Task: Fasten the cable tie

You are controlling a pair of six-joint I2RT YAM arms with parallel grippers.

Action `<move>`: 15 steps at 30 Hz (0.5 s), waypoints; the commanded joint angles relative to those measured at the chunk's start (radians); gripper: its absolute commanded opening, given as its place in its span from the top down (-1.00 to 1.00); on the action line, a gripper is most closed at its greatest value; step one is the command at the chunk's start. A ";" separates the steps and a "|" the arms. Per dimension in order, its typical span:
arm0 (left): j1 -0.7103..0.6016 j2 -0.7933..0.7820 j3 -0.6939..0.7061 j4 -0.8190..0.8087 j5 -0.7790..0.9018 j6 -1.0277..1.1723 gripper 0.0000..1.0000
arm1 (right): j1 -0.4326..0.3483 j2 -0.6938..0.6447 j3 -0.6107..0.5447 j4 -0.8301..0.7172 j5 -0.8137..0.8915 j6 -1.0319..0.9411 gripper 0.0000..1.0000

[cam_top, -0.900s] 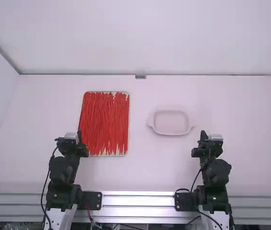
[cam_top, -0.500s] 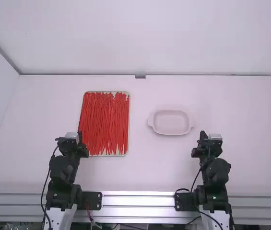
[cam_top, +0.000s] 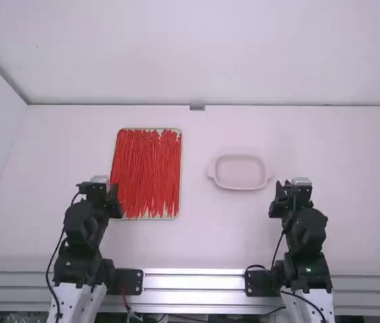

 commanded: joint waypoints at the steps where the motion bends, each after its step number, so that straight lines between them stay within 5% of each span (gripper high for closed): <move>1: -0.008 0.066 0.073 -0.026 0.029 -0.011 0.44 | 0.015 0.062 0.077 -0.018 0.009 0.008 0.43; 15: -0.019 0.447 0.407 -0.260 0.179 -0.034 -0.14 | 0.083 0.420 0.386 -0.199 0.030 0.074 -0.14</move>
